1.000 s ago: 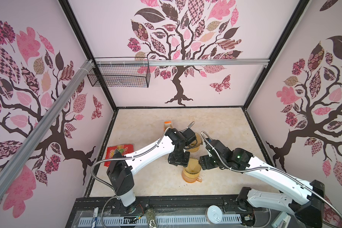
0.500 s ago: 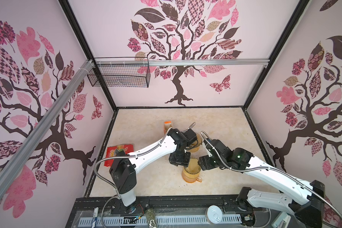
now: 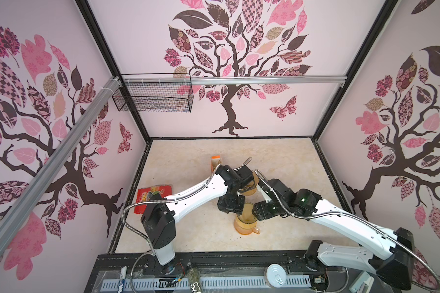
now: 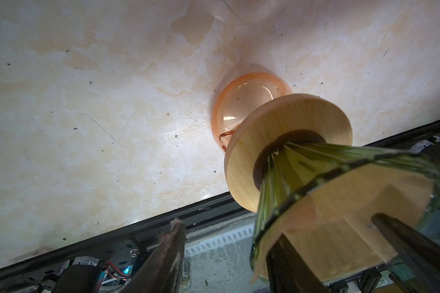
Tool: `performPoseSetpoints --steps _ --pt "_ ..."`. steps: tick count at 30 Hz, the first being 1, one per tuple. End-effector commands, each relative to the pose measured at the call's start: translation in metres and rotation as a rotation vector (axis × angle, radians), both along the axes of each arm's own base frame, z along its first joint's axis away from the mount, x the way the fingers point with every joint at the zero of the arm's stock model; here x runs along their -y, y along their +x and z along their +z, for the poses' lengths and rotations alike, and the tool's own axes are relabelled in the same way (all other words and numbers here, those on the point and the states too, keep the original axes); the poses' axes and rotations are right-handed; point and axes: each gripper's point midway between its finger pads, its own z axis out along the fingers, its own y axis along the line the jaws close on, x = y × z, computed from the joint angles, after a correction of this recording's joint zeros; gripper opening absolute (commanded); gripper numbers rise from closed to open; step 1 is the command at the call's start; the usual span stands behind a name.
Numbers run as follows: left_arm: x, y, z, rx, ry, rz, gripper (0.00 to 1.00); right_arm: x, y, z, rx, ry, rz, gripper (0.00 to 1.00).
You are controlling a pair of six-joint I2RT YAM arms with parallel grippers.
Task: Place the coffee filter in the dripper
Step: 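Press the paper filter down inside the green cone with both grippers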
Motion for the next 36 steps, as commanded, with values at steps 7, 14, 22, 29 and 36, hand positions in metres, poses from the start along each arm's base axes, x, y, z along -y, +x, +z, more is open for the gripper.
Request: performPoseSetpoints --steps 7,14,22,29,36 --pt "-0.005 0.002 -0.007 0.008 0.029 -0.012 0.55 0.006 0.004 -0.003 0.010 -0.038 -0.017 0.82" --pt "0.003 0.004 0.020 0.059 -0.062 -0.012 0.63 0.008 0.005 -0.006 0.011 -0.053 -0.024 0.82" --pt "-0.003 0.000 0.030 0.075 -0.086 -0.005 0.67 0.007 0.006 -0.006 0.013 -0.057 -0.022 0.82" --pt "-0.009 -0.008 0.014 0.035 -0.050 -0.010 0.65 0.005 0.008 0.004 0.027 -0.036 -0.022 0.83" --pt "-0.007 -0.007 0.003 0.023 -0.032 -0.016 0.64 -0.002 0.006 0.023 0.037 0.022 -0.011 0.84"
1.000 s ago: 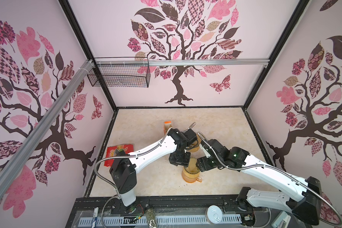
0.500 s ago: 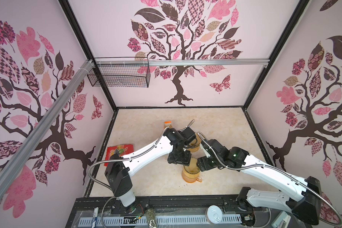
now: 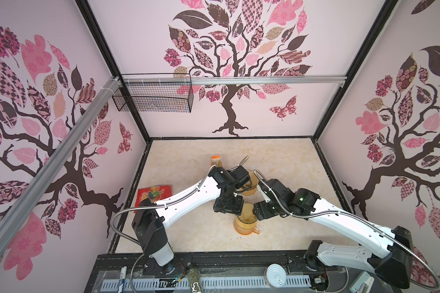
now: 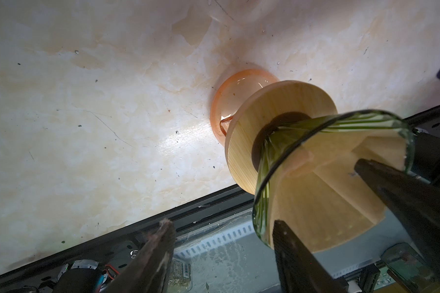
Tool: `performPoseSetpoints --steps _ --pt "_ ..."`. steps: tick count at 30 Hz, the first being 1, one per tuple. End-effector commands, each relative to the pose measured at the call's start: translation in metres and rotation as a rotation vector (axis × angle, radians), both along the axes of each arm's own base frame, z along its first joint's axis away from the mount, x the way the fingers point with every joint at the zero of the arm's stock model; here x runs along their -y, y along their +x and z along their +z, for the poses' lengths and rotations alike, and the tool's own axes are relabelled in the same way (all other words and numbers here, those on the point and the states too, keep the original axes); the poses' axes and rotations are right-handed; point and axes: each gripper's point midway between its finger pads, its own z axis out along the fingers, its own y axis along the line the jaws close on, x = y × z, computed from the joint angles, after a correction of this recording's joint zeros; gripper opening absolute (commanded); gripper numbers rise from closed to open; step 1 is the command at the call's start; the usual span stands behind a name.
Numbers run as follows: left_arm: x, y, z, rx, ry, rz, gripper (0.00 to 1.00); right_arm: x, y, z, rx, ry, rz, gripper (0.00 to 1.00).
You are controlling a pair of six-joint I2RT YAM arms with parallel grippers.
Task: Place the coffee filter in the dripper
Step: 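Press the paper filter down inside the green cone with both grippers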
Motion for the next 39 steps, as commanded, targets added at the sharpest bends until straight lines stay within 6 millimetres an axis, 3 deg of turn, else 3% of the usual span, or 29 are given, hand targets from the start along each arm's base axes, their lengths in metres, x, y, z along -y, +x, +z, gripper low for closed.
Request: performPoseSetpoints --steps 1,7,12,21,39 --pt "0.000 -0.001 -0.010 -0.012 0.017 -0.014 0.64 -0.007 0.004 0.027 0.035 0.058 0.006 0.84" --pt "0.001 -0.001 -0.014 -0.019 0.023 -0.021 0.64 -0.012 0.005 0.043 0.074 0.115 0.017 0.85" --pt "0.001 -0.001 -0.015 -0.019 0.028 -0.024 0.64 -0.012 0.004 0.029 0.042 0.087 0.020 0.85" --pt "-0.001 0.000 -0.019 -0.017 0.045 -0.024 0.64 0.010 0.009 -0.001 0.044 -0.056 -0.023 0.84" --pt "0.001 0.009 -0.014 0.031 0.040 -0.014 0.69 0.006 0.007 -0.010 0.022 -0.047 -0.016 0.84"
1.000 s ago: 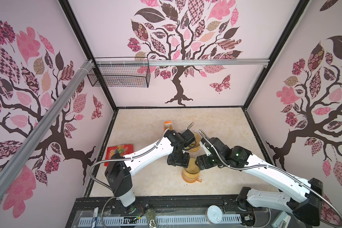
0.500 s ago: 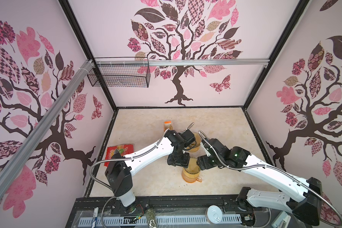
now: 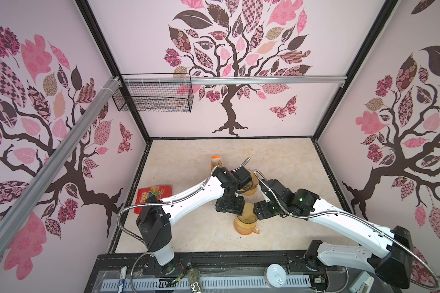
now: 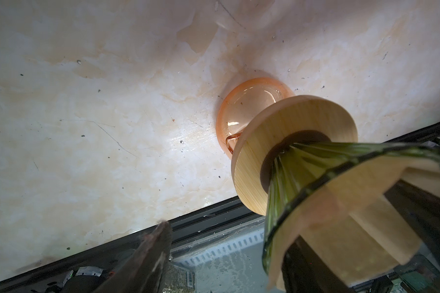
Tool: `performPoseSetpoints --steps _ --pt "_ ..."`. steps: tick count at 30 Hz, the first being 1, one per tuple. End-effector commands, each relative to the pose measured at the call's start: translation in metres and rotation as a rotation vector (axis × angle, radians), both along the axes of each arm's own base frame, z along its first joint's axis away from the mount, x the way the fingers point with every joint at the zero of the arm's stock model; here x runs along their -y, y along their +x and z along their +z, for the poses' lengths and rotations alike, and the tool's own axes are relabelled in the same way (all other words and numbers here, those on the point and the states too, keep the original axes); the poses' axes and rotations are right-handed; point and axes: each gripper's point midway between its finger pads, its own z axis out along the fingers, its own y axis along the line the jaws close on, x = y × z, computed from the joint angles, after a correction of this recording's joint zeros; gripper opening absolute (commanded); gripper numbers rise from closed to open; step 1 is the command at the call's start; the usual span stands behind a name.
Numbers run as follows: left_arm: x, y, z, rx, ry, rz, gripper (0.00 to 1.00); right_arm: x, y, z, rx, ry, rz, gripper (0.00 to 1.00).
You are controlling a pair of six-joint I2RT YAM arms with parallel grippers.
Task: Place the coffee filter in the dripper
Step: 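Press the paper filter down inside the green cone with both grippers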
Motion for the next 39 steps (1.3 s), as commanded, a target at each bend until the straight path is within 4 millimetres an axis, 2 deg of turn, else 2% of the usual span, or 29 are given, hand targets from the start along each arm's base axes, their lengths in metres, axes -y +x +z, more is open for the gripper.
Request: performPoseSetpoints --steps 1,6,16,20,27,39 --pt "0.000 0.003 0.003 0.028 -0.002 -0.005 0.70 0.002 0.003 -0.005 0.000 -0.022 -0.002 0.84" --pt "0.006 0.009 0.022 0.084 -0.065 -0.009 0.72 0.001 0.004 -0.004 0.001 -0.024 0.001 0.84" --pt "0.012 0.015 0.044 0.158 -0.152 -0.005 0.76 -0.001 0.002 -0.002 -0.005 -0.014 0.009 0.84" --pt "0.014 0.016 0.043 0.166 -0.169 0.006 0.77 -0.004 0.002 0.004 0.001 0.010 0.018 0.86" --pt "0.014 0.013 0.041 0.146 -0.168 0.012 0.77 -0.013 -0.001 0.011 -0.004 0.057 0.049 0.97" --pt "0.015 0.015 0.047 0.164 -0.188 0.014 0.78 -0.027 -0.005 0.023 -0.007 0.140 0.091 1.00"
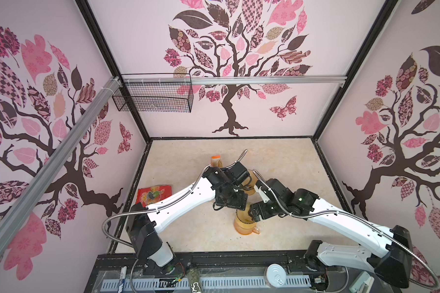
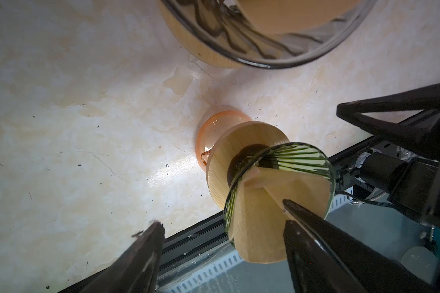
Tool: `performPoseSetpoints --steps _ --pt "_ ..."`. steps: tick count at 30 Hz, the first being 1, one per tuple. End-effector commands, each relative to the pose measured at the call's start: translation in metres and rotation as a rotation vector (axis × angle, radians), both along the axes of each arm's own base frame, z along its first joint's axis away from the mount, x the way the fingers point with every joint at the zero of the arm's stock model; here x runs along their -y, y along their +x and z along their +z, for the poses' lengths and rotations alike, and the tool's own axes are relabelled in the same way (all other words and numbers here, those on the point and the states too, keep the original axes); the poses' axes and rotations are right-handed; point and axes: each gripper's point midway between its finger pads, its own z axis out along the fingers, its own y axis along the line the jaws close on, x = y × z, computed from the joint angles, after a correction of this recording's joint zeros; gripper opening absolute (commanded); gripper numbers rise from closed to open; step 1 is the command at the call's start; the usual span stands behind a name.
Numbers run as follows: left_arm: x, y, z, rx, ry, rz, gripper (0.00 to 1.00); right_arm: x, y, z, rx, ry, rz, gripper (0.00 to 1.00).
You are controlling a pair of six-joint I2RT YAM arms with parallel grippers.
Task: Place the coffee filter in the dripper
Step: 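Press the paper filter down inside the green cone with both grippers, then open both grippers and withdraw them up from the green cone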
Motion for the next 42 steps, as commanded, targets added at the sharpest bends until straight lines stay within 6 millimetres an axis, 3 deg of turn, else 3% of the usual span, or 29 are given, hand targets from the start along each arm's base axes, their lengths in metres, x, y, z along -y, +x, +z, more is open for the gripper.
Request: performPoseSetpoints --steps 1,19,31,37,42 --pt "0.000 0.000 0.009 0.029 -0.029 -0.001 0.78 -0.009 0.003 0.019 0.029 0.059 0.021 1.00" --pt "-0.003 0.006 0.026 0.072 -0.095 0.038 0.79 -0.019 0.008 0.028 0.008 0.118 0.004 1.00" --pt "-0.010 0.002 0.017 0.035 -0.087 0.048 0.79 -0.021 0.006 0.023 -0.031 0.145 -0.015 1.00" --pt "-0.013 0.012 0.037 0.061 -0.160 0.076 0.79 -0.018 0.011 0.051 0.032 0.175 -0.023 1.00" --pt "-0.033 0.037 0.082 0.187 -0.232 0.138 0.81 -0.001 0.029 0.110 0.172 0.182 -0.109 1.00"
